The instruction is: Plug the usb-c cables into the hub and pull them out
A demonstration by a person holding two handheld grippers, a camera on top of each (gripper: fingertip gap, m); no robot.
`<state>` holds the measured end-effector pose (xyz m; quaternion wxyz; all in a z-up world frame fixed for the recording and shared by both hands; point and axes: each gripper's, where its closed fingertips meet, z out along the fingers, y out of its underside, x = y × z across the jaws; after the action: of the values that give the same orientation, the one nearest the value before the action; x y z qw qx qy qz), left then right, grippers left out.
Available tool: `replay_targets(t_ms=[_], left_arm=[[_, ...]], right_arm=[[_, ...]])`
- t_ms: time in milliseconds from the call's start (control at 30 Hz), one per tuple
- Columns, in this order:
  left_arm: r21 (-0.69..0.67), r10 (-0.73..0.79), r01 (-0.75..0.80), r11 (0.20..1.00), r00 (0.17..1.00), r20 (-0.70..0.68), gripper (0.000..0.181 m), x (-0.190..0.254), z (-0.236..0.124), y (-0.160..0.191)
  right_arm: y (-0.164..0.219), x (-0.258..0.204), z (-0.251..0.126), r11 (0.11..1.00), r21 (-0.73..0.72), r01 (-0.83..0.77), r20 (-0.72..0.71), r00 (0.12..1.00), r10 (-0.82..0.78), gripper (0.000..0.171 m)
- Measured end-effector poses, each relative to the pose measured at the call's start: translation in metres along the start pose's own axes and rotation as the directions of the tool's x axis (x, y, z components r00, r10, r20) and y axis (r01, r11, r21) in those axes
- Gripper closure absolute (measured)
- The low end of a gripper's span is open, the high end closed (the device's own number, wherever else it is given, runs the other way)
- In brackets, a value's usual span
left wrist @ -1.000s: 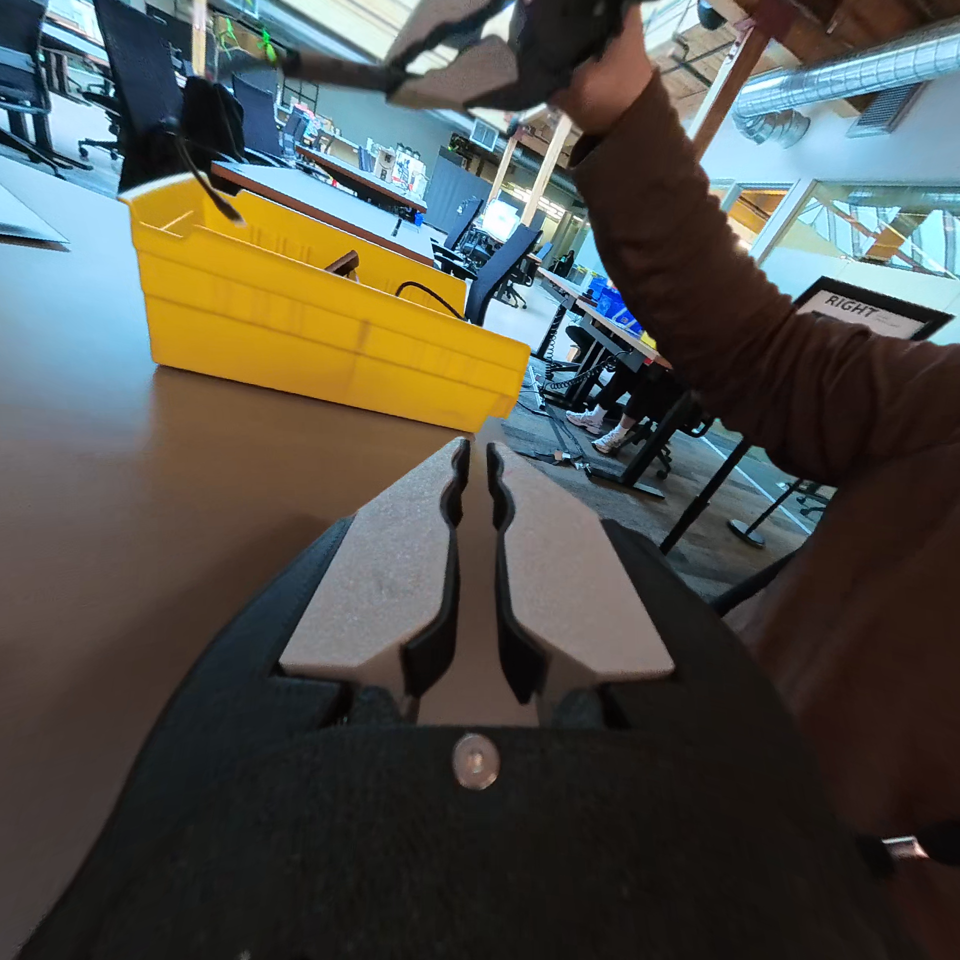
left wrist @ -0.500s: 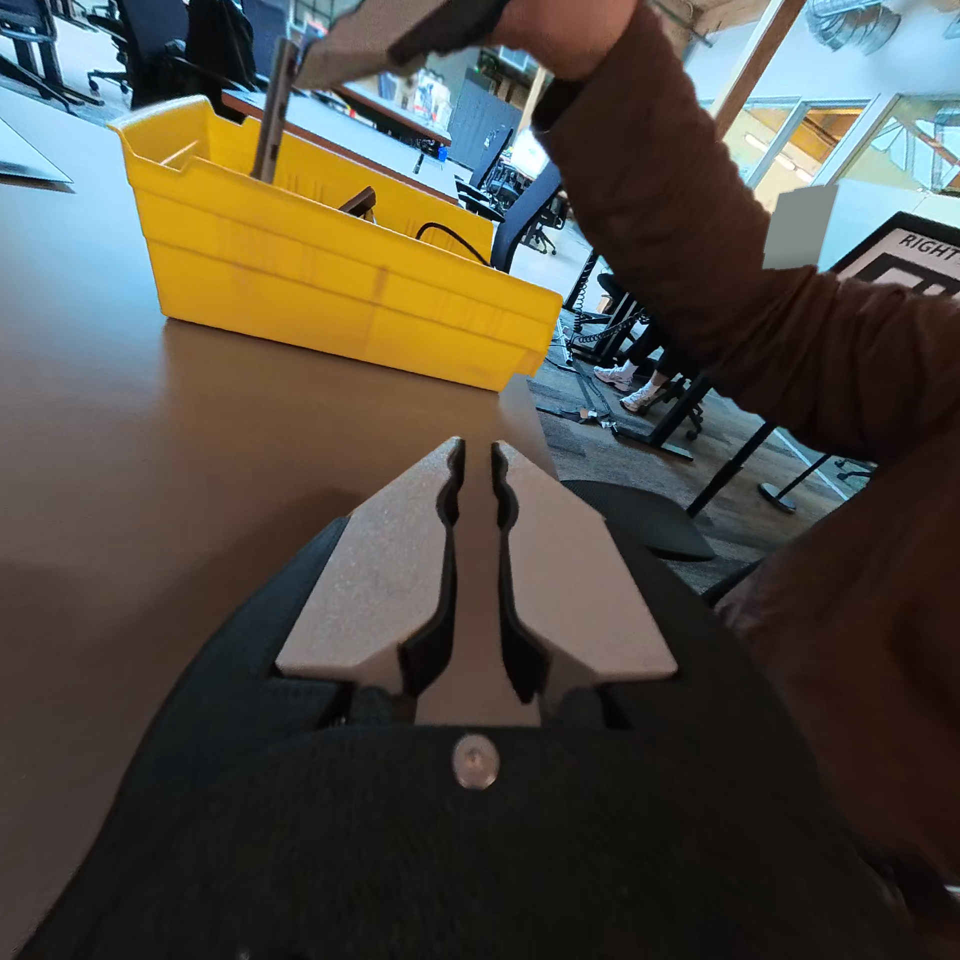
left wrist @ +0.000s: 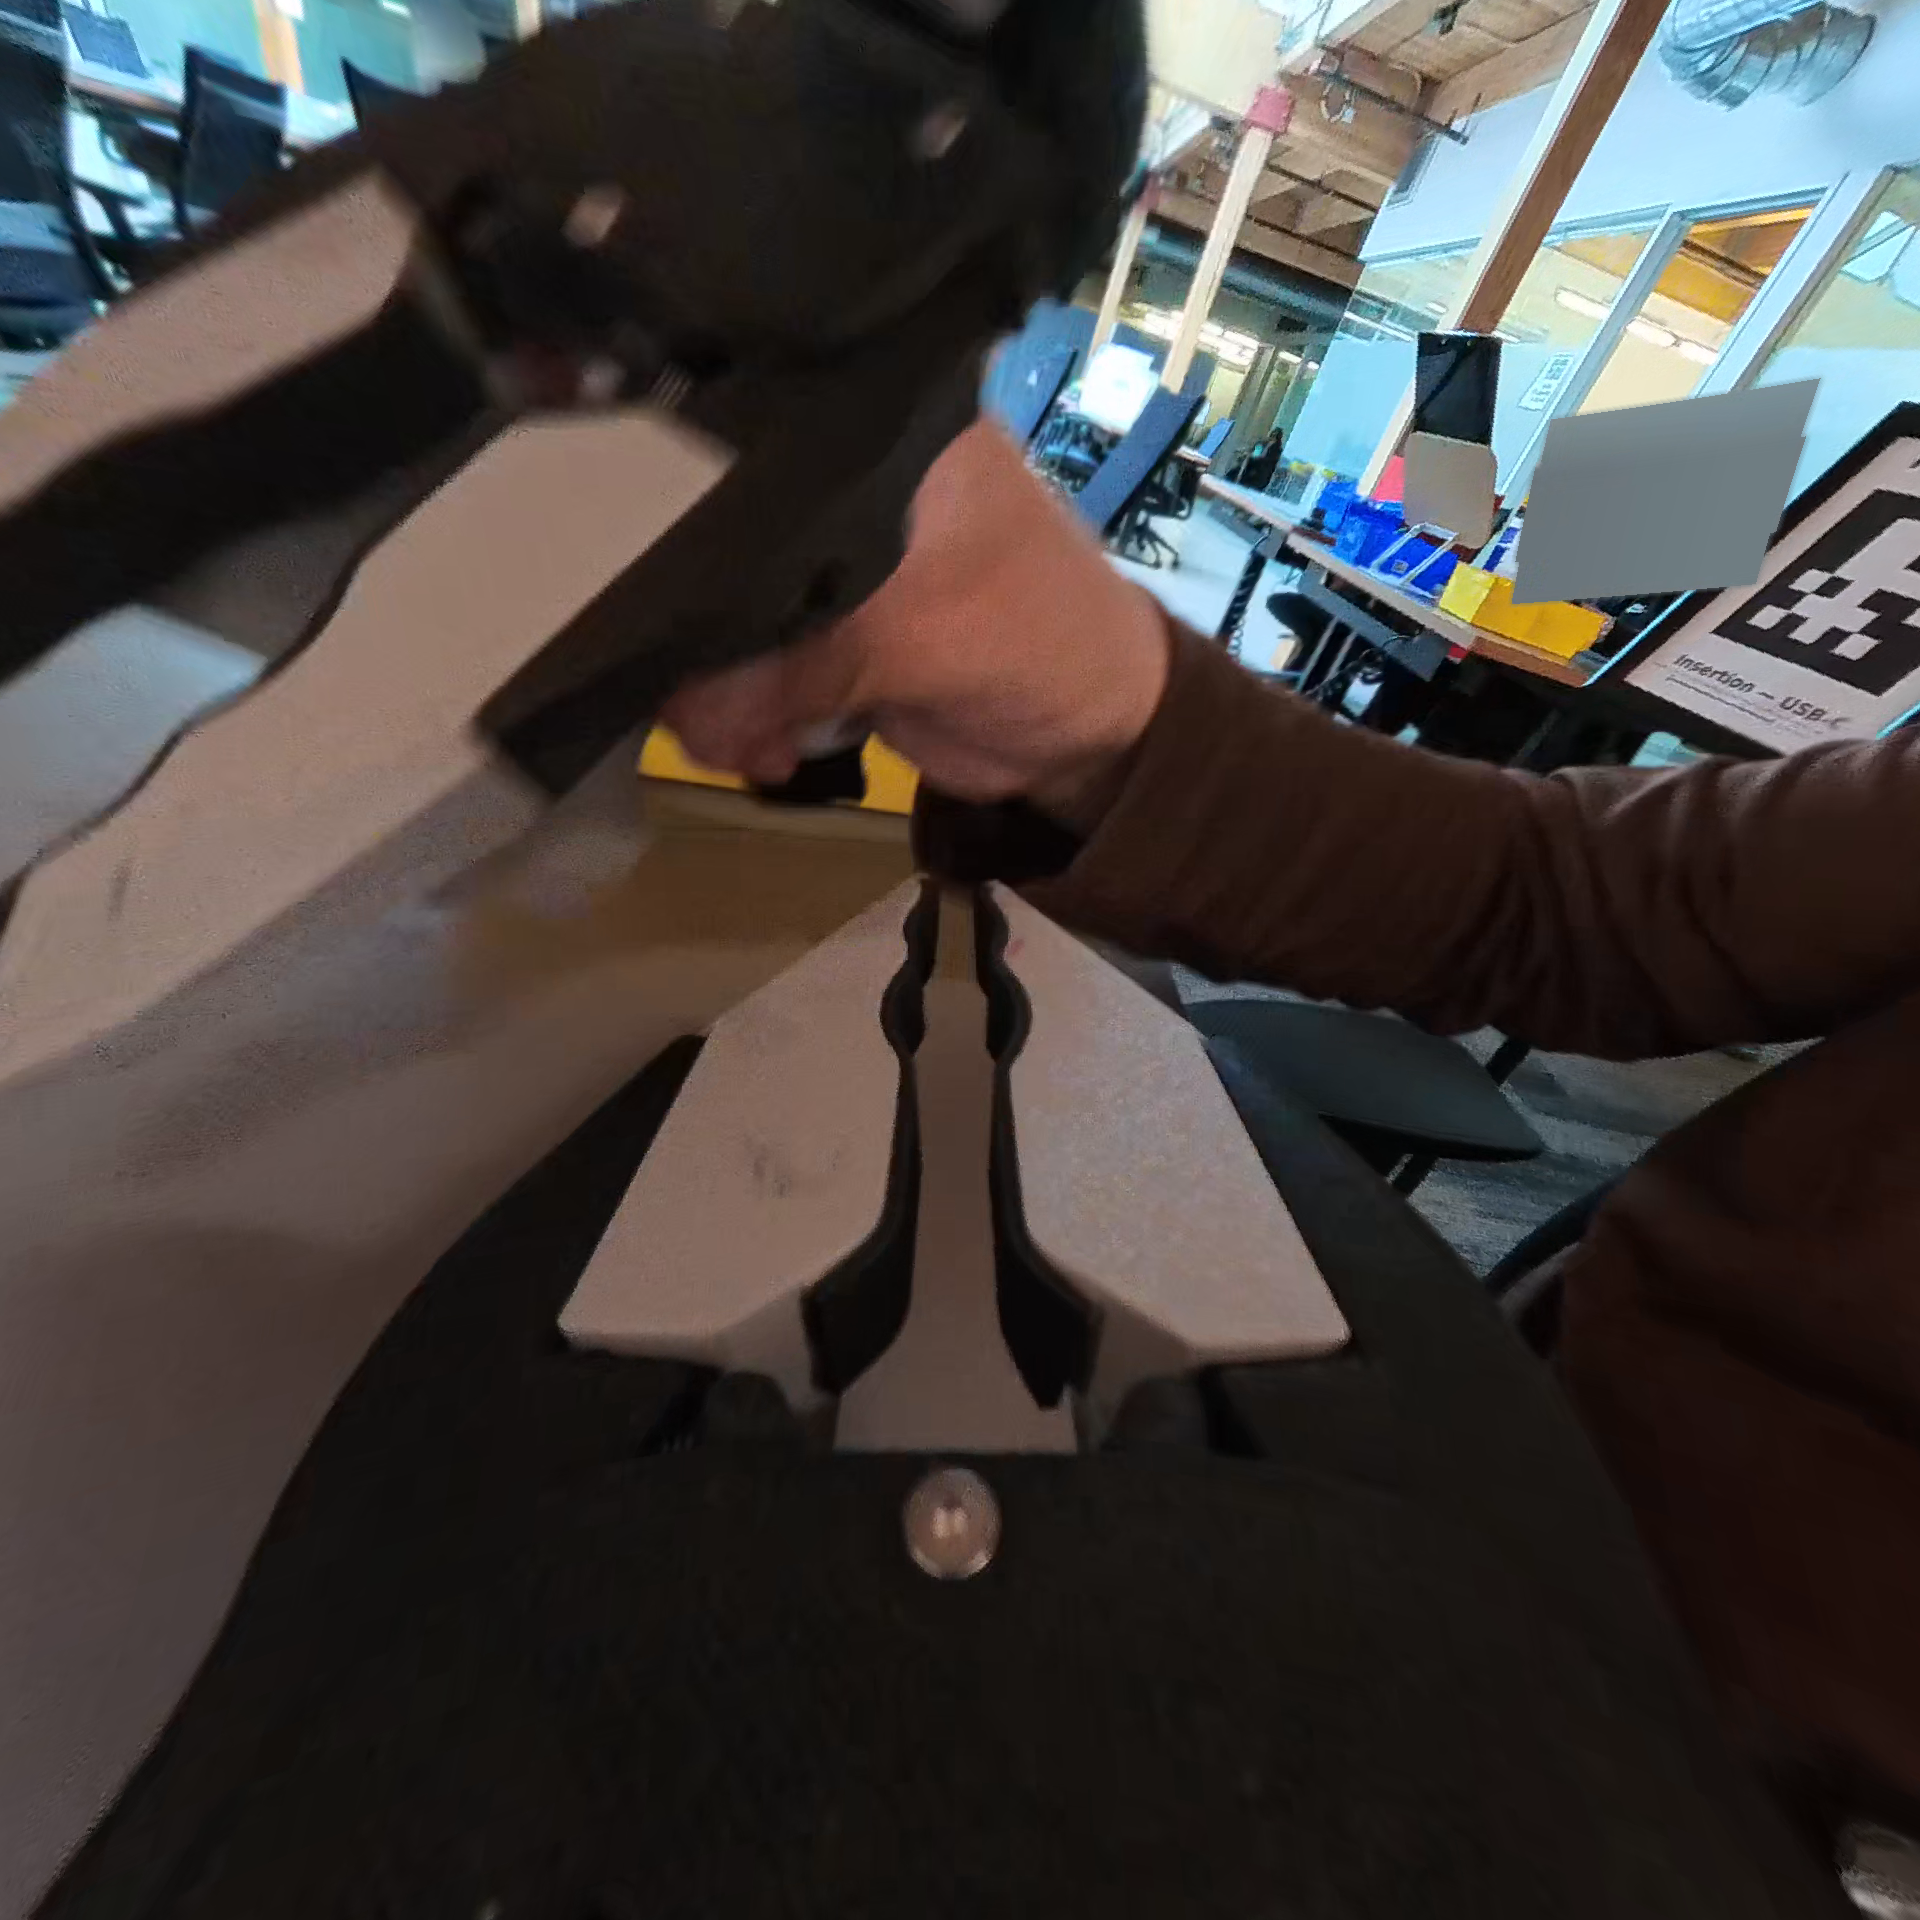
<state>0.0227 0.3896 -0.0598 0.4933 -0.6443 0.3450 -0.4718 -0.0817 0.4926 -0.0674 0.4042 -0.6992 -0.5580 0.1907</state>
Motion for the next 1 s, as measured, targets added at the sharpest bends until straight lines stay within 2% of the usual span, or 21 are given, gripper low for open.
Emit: replay_targets(t_ms=[133, 200, 300, 400, 500, 567, 633, 700, 767, 800, 867, 1000], left_arm=[[-0.033, -0.005, 0.005, 0.999, 1.0, 0.007, 0.175, 0.0, 0.004, 0.006], [-0.06, 0.012, -0.011, 0.998, 1.0, 0.016, 0.173, 0.002, 0.008, 0.009], [-0.078, 0.066, -0.065, 0.995, 0.998, 0.022, 0.169, 0.008, 0.013, 0.01], [-0.105, 0.135, -0.127, 0.986, 0.988, 0.074, 0.161, 0.005, 0.015, 0.013], [-0.119, 0.161, -0.141, 0.983, 0.971, 0.179, 0.151, -0.001, 0.01, 0.014], [-0.094, 0.116, -0.102, 0.99, 0.981, 0.156, 0.139, 0.019, 0.003, 0.014], [-0.059, 0.147, -0.141, 0.988, 0.98, 0.134, 0.13, 0.049, -0.013, 0.01], [-0.041, 0.226, -0.222, 0.974, 0.95, 0.214, 0.125, 0.066, -0.038, -0.001], [-0.07, 0.281, -0.275, 0.959, 0.878, 0.388, 0.126, 0.066, -0.074, -0.016], [-0.1, 0.274, -0.261, 0.96, 0.807, 0.523, 0.132, 0.056, -0.1, -0.021], [-0.17, 0.235, -0.163, 0.972, 0.613, 0.755, 0.125, 0.035, -0.162, -0.021], [-0.246, 0.258, -0.077, 0.966, 0.322, 0.911, 0.111, 0.023, -0.252, 0.001]], right_arm=[[0.028, 0.002, 0.036, 0.997, 0.056, -0.044, 0.005, 0.999, 0.044, 0.128], [0.036, 0.002, 0.035, 1.0, 0.024, -0.015, 0.001, 1.0, 0.015, 0.12], [0.029, 0.009, 0.027, 0.994, 0.104, 0.026, -0.06, 0.998, -0.02, 0.128], [0.029, 0.0, 0.03, 0.994, 0.102, -0.036, 0.013, 0.999, 0.035, 0.119], [0.03, -0.003, 0.035, 0.994, 0.109, -0.032, 0.02, 0.999, 0.03, 0.117], [0.032, -0.003, 0.038, 0.995, 0.101, -0.004, -0.003, 1.0, 0.004, 0.117], [0.033, -0.001, 0.039, 0.995, 0.093, 0.023, -0.037, 0.999, -0.02, 0.114], [0.03, 0.001, 0.036, 0.994, 0.107, 0.027, -0.068, 0.997, -0.019, 0.113], [0.024, 0.001, 0.03, 0.99, 0.144, -0.001, -0.077, 0.997, 0.012, 0.105], [0.02, 0.0, 0.024, 0.985, 0.17, -0.018, -0.082, 0.996, 0.033, 0.095], [0.014, -0.006, 0.01, 0.972, 0.23, -0.05, -0.087, 0.994, 0.072, 0.08], [0.012, -0.031, -0.034, 0.957, 0.286, -0.05, -0.096, 0.992, 0.081, 0.057]])
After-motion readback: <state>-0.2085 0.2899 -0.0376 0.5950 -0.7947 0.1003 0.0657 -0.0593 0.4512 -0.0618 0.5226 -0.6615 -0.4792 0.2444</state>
